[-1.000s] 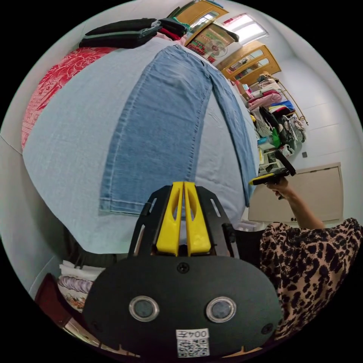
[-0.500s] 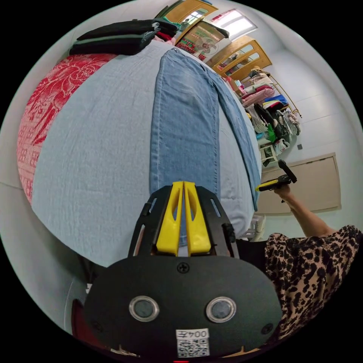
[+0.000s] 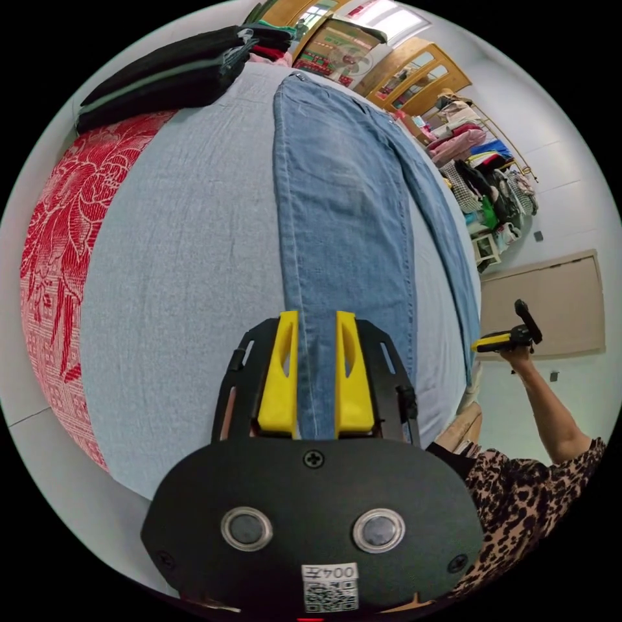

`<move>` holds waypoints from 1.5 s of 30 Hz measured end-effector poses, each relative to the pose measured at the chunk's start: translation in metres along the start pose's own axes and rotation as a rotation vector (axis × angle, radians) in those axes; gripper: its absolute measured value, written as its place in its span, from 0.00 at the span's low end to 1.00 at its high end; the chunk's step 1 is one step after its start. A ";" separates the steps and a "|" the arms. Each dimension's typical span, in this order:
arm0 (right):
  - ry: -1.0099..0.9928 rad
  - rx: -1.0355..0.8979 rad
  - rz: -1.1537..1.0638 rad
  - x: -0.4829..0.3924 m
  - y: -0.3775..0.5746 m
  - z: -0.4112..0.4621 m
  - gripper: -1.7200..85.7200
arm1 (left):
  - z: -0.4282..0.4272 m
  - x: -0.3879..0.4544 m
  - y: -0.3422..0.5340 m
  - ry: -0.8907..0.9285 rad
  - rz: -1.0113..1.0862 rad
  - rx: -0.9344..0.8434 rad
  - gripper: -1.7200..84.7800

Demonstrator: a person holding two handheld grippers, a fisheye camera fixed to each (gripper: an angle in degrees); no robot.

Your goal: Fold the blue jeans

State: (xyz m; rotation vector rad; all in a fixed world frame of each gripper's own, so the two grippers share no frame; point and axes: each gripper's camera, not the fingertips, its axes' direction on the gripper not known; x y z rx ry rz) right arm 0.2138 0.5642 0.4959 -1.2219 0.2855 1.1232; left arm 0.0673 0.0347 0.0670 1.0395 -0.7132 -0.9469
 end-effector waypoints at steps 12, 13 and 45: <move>0.000 -0.056 0.016 -0.002 -0.014 -0.002 0.01 | -0.001 -0.001 0.006 -0.092 -0.015 0.001 0.03; 0.003 -0.060 0.017 -0.003 -0.015 -0.003 0.01 | -0.002 -0.004 0.006 -0.072 -0.021 0.001 0.03; -0.034 -0.016 -0.077 0.038 0.004 -0.028 0.01 | -0.005 0.014 0.191 -0.012 -0.082 -0.065 0.03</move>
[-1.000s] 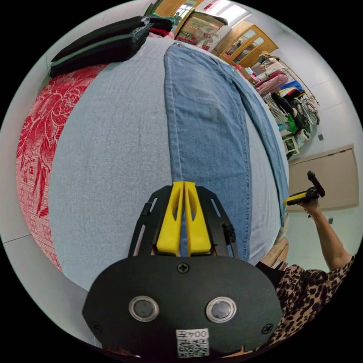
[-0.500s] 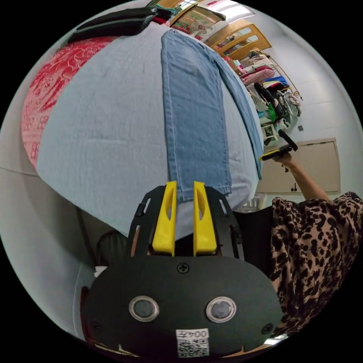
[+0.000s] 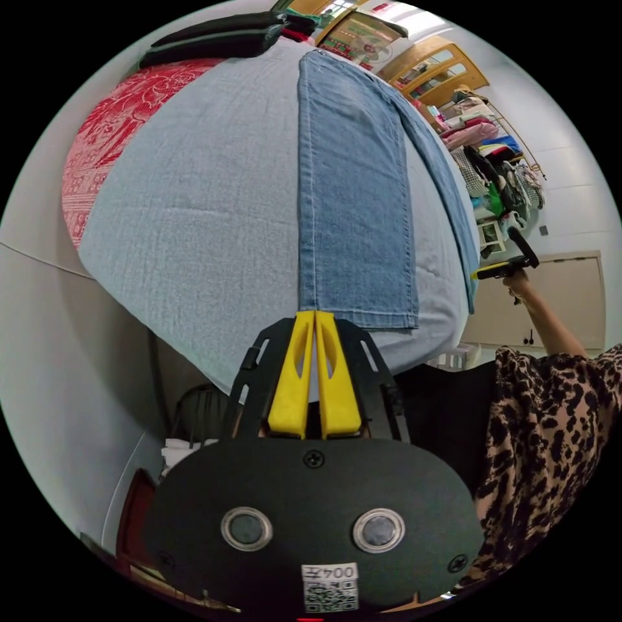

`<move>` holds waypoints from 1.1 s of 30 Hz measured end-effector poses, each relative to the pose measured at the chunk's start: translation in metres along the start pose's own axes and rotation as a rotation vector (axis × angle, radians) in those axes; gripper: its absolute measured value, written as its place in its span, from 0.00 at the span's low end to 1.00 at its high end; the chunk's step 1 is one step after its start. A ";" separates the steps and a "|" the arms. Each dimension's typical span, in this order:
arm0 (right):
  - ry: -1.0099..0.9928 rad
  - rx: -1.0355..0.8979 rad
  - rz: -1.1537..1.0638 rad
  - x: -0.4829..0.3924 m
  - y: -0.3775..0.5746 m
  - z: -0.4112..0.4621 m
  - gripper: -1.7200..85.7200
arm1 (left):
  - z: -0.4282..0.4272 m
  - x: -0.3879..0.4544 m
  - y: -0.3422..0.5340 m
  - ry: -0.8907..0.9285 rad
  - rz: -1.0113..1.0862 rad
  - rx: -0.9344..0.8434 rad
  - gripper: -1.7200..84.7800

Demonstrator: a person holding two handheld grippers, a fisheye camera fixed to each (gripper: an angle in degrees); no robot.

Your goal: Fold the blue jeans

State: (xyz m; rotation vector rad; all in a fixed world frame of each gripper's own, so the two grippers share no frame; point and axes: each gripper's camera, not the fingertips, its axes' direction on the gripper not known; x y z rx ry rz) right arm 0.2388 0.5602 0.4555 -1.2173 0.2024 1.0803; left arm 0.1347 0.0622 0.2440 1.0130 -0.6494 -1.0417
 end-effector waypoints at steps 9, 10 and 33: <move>-0.067 0.090 -0.066 0.026 0.022 -0.013 0.01 | -0.017 0.052 0.034 -0.060 -0.026 0.143 0.05; -0.080 0.097 -0.068 0.031 0.025 -0.015 0.01 | -0.013 0.064 0.039 -0.068 -0.031 0.154 0.05; -0.041 0.123 -0.002 0.067 0.054 -0.063 0.01 | 0.126 0.238 0.064 0.100 0.032 0.117 0.02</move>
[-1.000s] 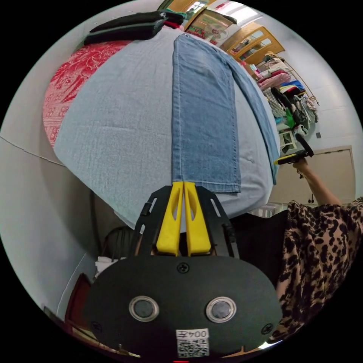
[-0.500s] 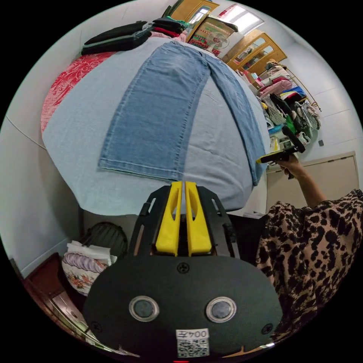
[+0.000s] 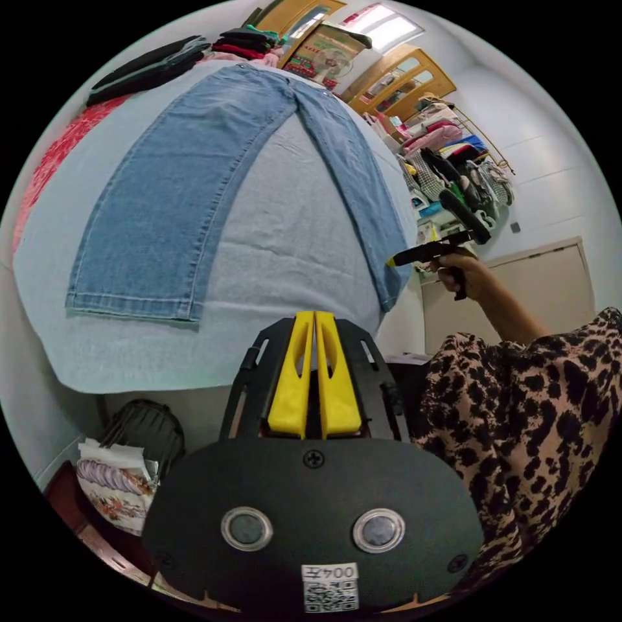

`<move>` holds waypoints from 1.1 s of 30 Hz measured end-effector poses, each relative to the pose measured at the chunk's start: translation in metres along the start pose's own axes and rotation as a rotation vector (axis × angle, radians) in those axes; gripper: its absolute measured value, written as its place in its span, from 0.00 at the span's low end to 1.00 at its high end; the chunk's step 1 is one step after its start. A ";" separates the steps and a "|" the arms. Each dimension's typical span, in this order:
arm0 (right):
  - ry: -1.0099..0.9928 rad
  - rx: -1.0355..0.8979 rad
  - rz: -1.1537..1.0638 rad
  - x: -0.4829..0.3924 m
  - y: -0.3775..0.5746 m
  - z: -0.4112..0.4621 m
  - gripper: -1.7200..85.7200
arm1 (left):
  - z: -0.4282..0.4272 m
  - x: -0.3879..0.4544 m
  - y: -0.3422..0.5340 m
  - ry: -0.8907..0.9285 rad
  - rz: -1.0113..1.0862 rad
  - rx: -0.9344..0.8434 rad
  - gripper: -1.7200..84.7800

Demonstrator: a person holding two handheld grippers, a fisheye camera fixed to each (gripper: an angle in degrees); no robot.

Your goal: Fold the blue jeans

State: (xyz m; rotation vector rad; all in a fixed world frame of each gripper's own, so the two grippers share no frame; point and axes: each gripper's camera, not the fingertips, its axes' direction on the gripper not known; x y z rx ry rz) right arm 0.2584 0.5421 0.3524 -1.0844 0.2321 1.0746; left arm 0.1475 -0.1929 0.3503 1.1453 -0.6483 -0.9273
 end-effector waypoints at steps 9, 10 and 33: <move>-0.036 0.113 0.096 0.024 0.024 -0.024 0.01 | 0.044 0.006 -0.003 0.095 0.080 -0.018 0.02; -0.057 0.125 0.104 0.029 0.027 -0.028 0.01 | 0.049 0.004 -0.003 0.105 0.077 -0.024 0.02; -0.568 0.420 -0.039 0.285 -0.113 -0.224 0.14 | 0.145 0.106 -0.026 0.032 -0.305 0.099 0.02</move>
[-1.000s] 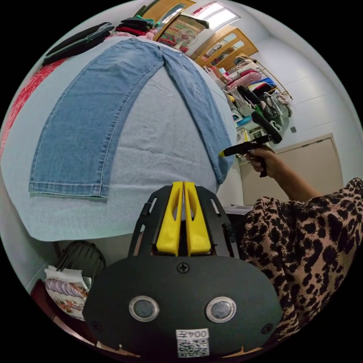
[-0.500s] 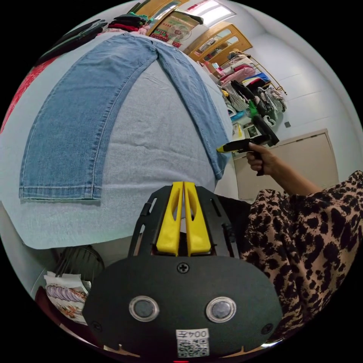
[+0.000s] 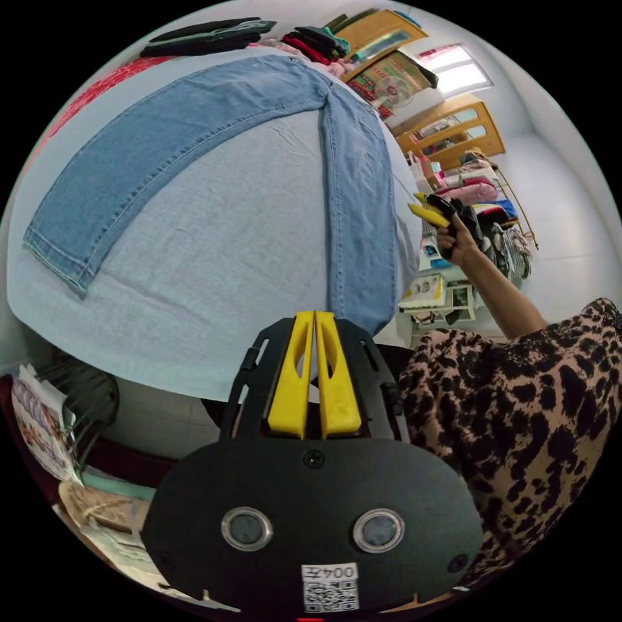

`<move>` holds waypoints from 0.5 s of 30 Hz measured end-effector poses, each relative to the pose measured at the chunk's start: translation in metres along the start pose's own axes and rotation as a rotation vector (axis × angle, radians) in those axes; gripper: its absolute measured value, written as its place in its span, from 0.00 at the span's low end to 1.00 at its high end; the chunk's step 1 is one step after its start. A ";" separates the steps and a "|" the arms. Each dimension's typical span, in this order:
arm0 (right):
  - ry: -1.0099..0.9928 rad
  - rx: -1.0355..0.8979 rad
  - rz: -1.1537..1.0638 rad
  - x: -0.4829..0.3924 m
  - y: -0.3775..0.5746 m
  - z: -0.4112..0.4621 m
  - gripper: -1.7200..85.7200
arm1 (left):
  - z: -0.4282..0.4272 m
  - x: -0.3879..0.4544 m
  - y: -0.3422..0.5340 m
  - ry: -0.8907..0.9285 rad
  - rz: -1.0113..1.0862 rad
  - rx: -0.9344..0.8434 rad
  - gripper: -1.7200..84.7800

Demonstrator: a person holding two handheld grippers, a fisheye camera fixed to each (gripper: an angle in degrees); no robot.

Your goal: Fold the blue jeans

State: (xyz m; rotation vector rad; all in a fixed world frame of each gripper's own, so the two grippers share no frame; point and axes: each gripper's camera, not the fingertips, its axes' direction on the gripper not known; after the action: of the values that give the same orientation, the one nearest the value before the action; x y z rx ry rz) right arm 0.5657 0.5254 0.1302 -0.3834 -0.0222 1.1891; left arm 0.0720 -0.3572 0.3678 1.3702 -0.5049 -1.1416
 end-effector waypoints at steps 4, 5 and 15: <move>0.059 -0.112 -0.043 -0.007 -0.058 0.018 0.11 | 0.016 0.034 0.009 -0.031 -0.079 0.049 0.02; 0.080 -0.125 -0.052 -0.010 -0.064 0.021 0.11 | 0.021 0.041 0.012 -0.034 -0.099 0.052 0.02; 0.333 -0.218 -0.179 -0.041 -0.097 0.028 0.01 | 0.047 0.066 0.012 -0.055 -0.132 0.057 0.02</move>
State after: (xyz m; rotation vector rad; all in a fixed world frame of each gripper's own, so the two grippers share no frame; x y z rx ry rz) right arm 0.6313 0.4653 0.1931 -0.7525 0.1015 0.9369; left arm 0.0644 -0.4388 0.3673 1.4416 -0.4959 -1.2834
